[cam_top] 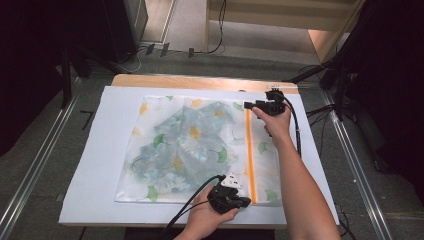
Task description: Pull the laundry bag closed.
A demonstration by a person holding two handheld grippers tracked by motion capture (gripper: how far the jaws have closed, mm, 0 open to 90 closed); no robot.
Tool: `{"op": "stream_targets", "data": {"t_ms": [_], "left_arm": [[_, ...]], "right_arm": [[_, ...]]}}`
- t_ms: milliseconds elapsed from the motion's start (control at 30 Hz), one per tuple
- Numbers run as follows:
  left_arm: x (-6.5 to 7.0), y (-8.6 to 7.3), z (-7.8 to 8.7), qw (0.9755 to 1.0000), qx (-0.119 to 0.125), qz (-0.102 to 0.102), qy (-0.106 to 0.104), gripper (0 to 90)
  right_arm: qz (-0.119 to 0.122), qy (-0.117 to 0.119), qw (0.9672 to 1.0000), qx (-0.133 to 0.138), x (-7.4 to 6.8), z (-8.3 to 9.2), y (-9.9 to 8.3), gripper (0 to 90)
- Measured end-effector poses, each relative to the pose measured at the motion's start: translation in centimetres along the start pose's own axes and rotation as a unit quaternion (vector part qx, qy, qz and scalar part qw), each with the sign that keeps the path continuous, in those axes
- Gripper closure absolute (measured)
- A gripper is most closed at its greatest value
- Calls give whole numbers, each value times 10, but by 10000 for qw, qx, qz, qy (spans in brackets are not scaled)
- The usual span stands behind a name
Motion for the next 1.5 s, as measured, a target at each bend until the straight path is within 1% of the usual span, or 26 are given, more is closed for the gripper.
{"op": "stream_targets", "data": {"t_ms": [33,67,133,233,333,433,467,533,600,667,700,767,867,900,1033,1067,1167,1200,1233,1267,1333,1367,1400,1433,1467,1500], "left_arm": [[0,0,0,10000,-20,-17,18,900],[0,0,0,10000,19,-23,21,900],[0,0,0,10000,28,-26,18,900],[-1,0,1,10000,38,71,-36,900],[-1,0,1,9999,63,50,-119,837],[-1,-1,2,9998,93,3,-160,764],[-1,0,3,9998,106,12,-174,764],[-1,-1,4,9998,164,43,-144,706],[-1,-1,6,9996,196,37,-191,650],[0,-1,6,9995,227,15,-210,628],[1,-2,7,9994,250,-10,-219,605],[0,-1,7,9995,253,-20,-202,591],[0,-1,9,9993,319,-14,-198,548],[0,-1,9,9991,361,-1,-219,511],[-1,-1,12,9986,450,62,-258,376],[-1,-1,12,9986,450,62,-258,354],[-4,0,18,9972,647,126,-355,327],[-5,0,20,9968,694,160,-365,252],[-6,1,21,9967,717,177,-333,252],[-7,1,23,9965,749,219,-300,219],[-8,1,27,9965,767,277,-202,110],[-8,1,29,9964,769,265,-218,35],[-7,1,33,9964,809,164,-183,0],[-7,1,33,9964,809,164,-183,0],[-6,1,34,9966,813,78,-111,0],[-5,1,37,9966,823,-77,13,0]], "right_arm": [[187,-86,9998,-71,-4,6,-7,195],[187,-86,9998,-71,-4,6,-7,195],[266,-120,9995,-83,-6,13,-13,129],[341,-90,9994,4,-9,23,-23,84],[377,-23,9993,-16,-13,32,-36,37],[392,-6,9992,13,-15,45,-52,28],[392,-6,9992,13,-15,45,-52,28],[409,6,9992,20,-16,52,-60,27],[409,20,9992,9,-17,59,-67,26],[420,43,9991,13,-20,66,-74,26],[395,124,9991,27,-22,73,-81,26],[429,134,9990,26,-23,75,-83,26],[468,170,9987,43,-25,86,-92,26],[452,187,9988,80,-26,93,-96,27],[468,227,9986,130,-27,107,-102,27],[468,227,9986,130,-27,107,-102,27],[486,277,9983,164,-28,117,-108,28],[525,310,9980,180,-30,122,-112,28],[525,310,9980,180,-30,122,-112,28],[537,317,9979,166,-31,124,-113,28],[571,356,9976,177,-32,131,-117,28],[552,360,9977,173,-33,134,-118,28],[579,386,9974,193,-34,139,-122,28],[579,386,9974,193,-34,139,-122,28],[583,383,9974,187,-34,141,-124,28],[562,406,9974,182,-34,147,-130,28]]}}
Point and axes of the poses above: each handheld gripper's, and its own axes: z roughly backward along the jaws, y roughly out of its top, x roughly to its right, the point moved 1 cm from there along -z, roughly forward along the jaws, and after that the axes turned 11 degrees about x, right-handed, at the moved point
